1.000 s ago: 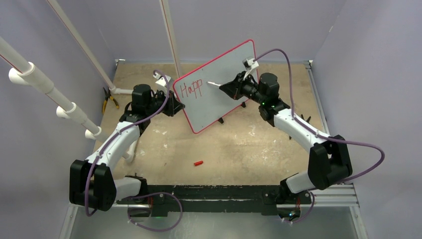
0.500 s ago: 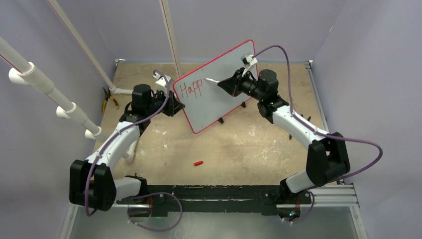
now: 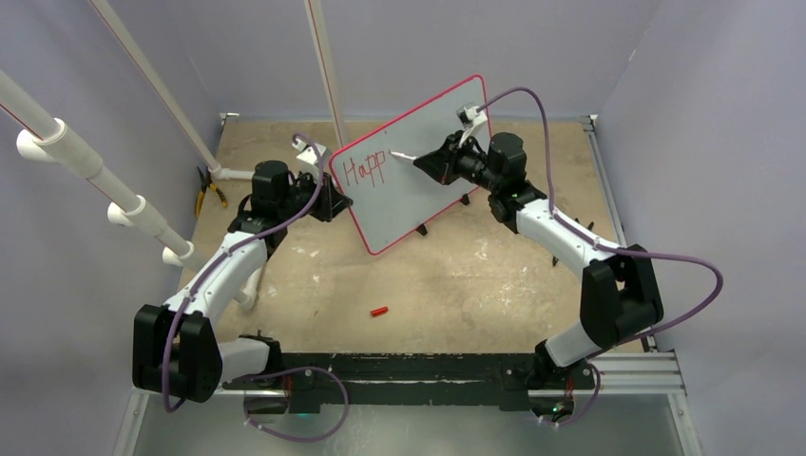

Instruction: Write a sentence on the whiteboard

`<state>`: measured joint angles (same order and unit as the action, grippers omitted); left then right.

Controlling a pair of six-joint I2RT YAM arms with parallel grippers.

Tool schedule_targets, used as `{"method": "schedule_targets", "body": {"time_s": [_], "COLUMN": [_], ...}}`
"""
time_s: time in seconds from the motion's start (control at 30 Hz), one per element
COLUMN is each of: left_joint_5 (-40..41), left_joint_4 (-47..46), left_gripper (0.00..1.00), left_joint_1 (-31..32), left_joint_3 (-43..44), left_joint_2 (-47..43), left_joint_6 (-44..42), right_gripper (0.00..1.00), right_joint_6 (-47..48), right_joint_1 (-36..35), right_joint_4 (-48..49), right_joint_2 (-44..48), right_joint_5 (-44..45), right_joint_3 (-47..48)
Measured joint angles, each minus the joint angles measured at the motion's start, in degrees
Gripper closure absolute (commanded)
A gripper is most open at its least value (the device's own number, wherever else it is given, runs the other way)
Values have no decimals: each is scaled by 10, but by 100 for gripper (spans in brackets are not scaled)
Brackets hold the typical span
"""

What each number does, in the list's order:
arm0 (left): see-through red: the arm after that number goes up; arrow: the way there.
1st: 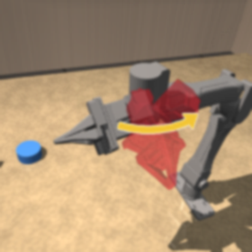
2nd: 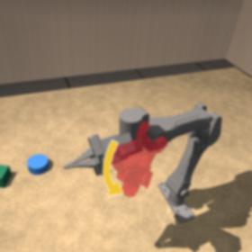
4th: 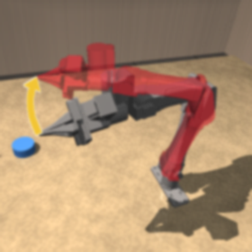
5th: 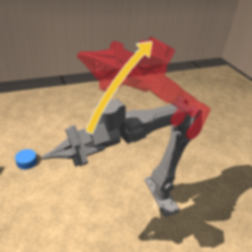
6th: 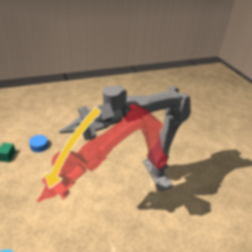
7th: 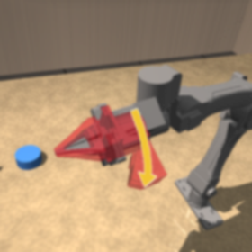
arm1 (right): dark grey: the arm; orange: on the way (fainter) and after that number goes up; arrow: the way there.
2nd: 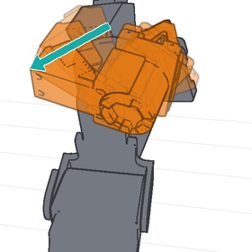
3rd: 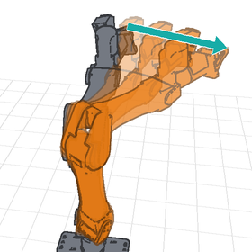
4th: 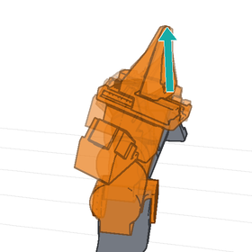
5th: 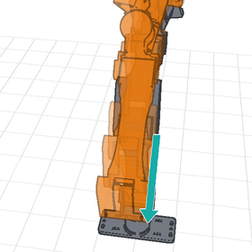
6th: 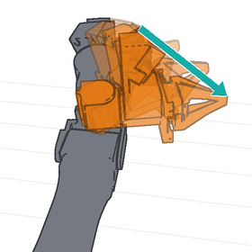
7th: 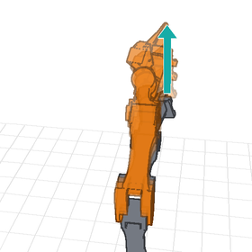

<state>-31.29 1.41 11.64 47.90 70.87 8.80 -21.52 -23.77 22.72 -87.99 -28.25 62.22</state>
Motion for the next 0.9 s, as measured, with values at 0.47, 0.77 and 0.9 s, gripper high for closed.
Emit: {"method": "schedule_targets", "body": {"time_s": [0.47, 0.77, 0.9], "left_joint_5": [0, -3, -3], "left_joint_4": [0, 0, 0], "left_gripper": [100, 100, 100], "left_joint_1": [0, 1, 1], "left_joint_3": [0, 0, 0], "left_joint_2": [0, 0, 0], "left_joint_6": [0, 0, 0], "right_gripper": [100, 100, 100], "right_joint_6": [0, -12, -16], "right_joint_1": [0, -1, -1], "right_joint_4": [-5, 5, 16], "right_joint_2": [15, 44, 40], "right_joint_5": [0, 2, 2], "right_joint_3": [-49, -43, -23]}}
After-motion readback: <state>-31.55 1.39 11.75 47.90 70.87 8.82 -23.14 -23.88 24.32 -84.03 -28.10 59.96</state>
